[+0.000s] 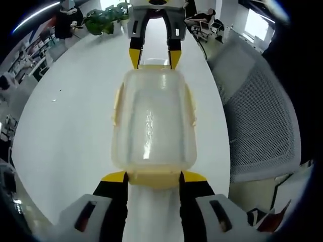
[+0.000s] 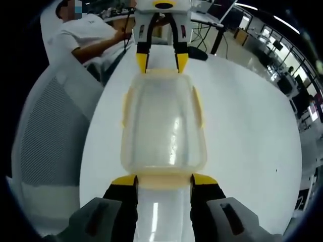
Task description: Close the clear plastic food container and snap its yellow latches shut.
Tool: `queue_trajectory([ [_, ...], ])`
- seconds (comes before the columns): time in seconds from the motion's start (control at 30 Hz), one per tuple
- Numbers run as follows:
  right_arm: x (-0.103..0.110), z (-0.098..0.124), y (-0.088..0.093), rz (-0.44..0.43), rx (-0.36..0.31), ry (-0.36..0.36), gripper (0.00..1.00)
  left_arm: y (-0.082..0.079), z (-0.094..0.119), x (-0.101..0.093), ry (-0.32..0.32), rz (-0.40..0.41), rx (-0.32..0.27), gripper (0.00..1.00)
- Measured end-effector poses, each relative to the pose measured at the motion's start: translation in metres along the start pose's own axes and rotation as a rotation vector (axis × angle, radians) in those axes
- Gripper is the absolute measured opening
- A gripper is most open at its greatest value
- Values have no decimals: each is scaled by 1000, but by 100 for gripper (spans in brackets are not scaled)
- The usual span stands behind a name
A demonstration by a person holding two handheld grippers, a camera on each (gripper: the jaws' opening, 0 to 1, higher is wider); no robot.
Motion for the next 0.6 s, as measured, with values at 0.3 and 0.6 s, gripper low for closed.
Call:
queue_trajectory([
  [0.3,0,8,17,1,13,-4,39,-18,-6,-3,1,4,-7,39],
  [0.6,0,12,29,-4,16,-6,39,-29,-12,-2,1,1,-7,39],
])
Point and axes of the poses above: the point that each gripper's makers call its tool centre point, and the gripper's own axes: z roughly backward along the fingers, x roughly to its left, y roughly out of its underside, the point moved 3 cm from there along z, roughly backward along the fingers, and after that the axes turned 6 degrees about -z, right-handed, at the moved point
